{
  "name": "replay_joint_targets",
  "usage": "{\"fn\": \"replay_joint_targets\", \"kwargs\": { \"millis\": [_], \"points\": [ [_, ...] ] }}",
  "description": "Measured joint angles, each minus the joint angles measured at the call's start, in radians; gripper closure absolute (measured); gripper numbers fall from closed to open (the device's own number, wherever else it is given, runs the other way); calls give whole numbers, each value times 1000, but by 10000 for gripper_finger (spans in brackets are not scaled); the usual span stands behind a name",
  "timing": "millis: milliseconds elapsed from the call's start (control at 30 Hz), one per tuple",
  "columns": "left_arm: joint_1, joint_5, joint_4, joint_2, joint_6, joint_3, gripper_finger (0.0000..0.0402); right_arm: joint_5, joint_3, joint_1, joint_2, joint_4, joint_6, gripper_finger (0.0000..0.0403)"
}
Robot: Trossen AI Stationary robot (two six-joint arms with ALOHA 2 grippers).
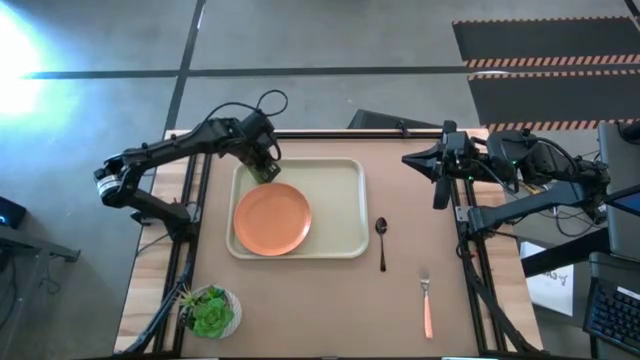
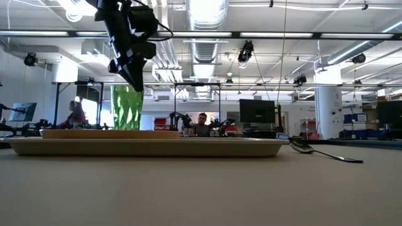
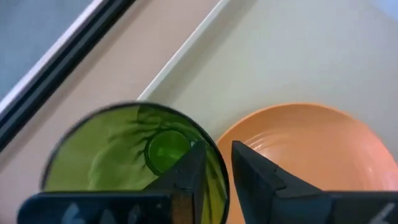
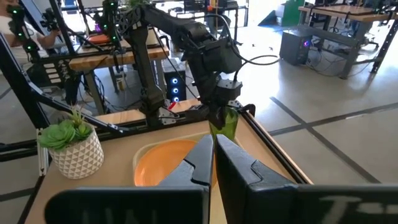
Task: Pick and place plate/cup/fork/spoon on tray
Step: Move the green glass to the top left of the white serving gray, then adjust the orange plate on the white serving tray
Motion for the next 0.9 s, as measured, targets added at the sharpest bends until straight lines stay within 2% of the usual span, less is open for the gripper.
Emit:
{"fn": "replay_joint_targets", "kwargs": {
  "millis": [200,433,533,733,900],
  "points": [
    [0,2,-1,-11,5,37,324,0,0,0,0,-1,0,394],
    [-3,13,-1,-68,9,118,322,-2,-8,0,0,0,2,394],
    [-13,20,2,-116,2,156,322,-42,-34,0,20,-4,34,394],
    [-82,22,0,-247,-72,172,323,-127,-94,-6,142,22,106,394],
    [-181,19,-1,-352,-126,169,323,-268,-117,-31,302,166,114,394]
  ]
}}
